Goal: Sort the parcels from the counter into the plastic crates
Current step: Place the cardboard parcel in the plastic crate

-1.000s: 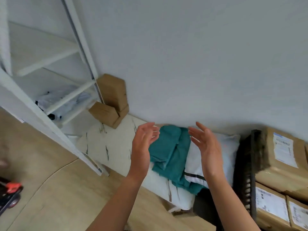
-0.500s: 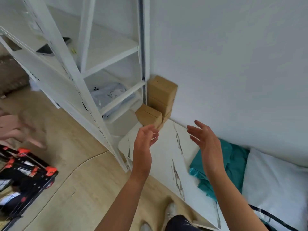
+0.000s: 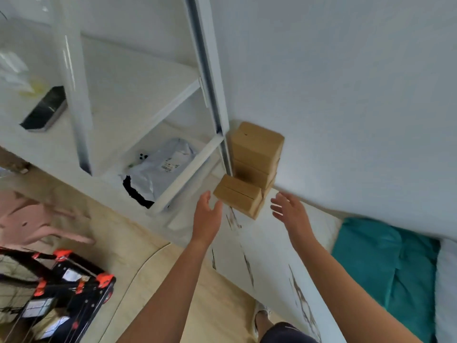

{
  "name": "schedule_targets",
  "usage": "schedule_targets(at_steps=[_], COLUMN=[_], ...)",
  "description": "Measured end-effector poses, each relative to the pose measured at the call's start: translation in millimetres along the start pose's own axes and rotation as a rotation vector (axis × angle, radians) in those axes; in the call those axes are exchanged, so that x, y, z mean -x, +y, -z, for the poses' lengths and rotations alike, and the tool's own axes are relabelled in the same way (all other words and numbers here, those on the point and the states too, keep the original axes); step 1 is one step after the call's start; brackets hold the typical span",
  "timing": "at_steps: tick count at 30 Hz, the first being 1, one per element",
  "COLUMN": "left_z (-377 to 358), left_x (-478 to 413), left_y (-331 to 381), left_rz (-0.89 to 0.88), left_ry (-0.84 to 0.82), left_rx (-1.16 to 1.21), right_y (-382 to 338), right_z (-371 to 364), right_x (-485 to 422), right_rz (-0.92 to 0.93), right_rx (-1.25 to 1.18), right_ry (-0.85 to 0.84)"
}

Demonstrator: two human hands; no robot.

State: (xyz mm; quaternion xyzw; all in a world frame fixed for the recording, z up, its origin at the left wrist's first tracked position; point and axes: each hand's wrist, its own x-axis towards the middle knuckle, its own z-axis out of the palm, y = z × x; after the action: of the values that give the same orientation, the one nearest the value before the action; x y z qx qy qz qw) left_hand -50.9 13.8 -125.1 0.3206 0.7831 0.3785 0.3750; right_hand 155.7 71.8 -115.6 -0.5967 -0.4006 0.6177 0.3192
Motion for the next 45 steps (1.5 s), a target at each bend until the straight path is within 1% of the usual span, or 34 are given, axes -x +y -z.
schedule_targets(at_steps=[5,7,10,12,14,16,18,20,23,28,33,37,39,42,45], left_z=[-6.2,-12.1,-21.1,-25.6,-24.4,-19.3,-15.2,-9.7,1.7,28.7,57.3,68.2,69.5,69.2,65.6], left_x=[-75.3,-95.4,-110.3,-109.7,-104.0,-95.4,-82.4,-65.0,-40.6,1.9,38.3,56.6,60.5,66.1,78.8], left_y=[12.0,17.6,26.9,29.0,27.1,25.8,29.1,36.1,51.1,95.7,133.6,145.2,146.5,147.0,148.8], left_rz=[0.162,0.196,0.187,0.147,0.086,0.025,-0.041,-0.119,-0.229,-0.465,-0.634,-0.692,-0.724,-0.778,-0.776], left_ry=[-0.096,-0.153,-0.232,-0.240,-0.200,-0.162,-0.156,-0.184,-0.243,-0.353,-0.475,-0.547,-0.582,-0.565,-0.614], left_rx=[-0.080,-0.106,-0.159,-0.188,-0.201,-0.159,-0.109,-0.078,-0.022,0.189,0.416,0.487,0.482,0.455,0.539], right_y=[6.7,7.3,10.5,11.6,10.5,7.8,4.4,3.6,-4.6,-36.2,-72.9,-85.5,-88.9,-92.8,-95.1], right_z=[-33.9,-43.5,-52.9,-55.8,-54.6,-47.9,-35.9,-26.0,-17.7,-12.2,-15.8,-16.3,-11.8,-3.0,5.7], right_x=[-56.7,-67.9,-75.2,-73.0,-66.7,-56.0,-40.4,-22.3,12.1,78.3,139.4,173.6,183.5,194.7,204.2], right_rz=[-0.217,-0.256,-0.263,-0.211,-0.138,-0.071,-0.028,-0.015,0.038,0.234,0.454,0.555,0.592,0.655,0.708], right_rx=[0.100,0.124,0.145,0.187,0.214,0.173,0.083,-0.027,-0.119,-0.254,-0.245,-0.211,-0.176,-0.111,-0.137], right_ry=[-0.019,-0.028,-0.048,-0.050,-0.019,0.020,0.026,0.058,0.142,0.334,0.438,0.475,0.474,0.444,0.465])
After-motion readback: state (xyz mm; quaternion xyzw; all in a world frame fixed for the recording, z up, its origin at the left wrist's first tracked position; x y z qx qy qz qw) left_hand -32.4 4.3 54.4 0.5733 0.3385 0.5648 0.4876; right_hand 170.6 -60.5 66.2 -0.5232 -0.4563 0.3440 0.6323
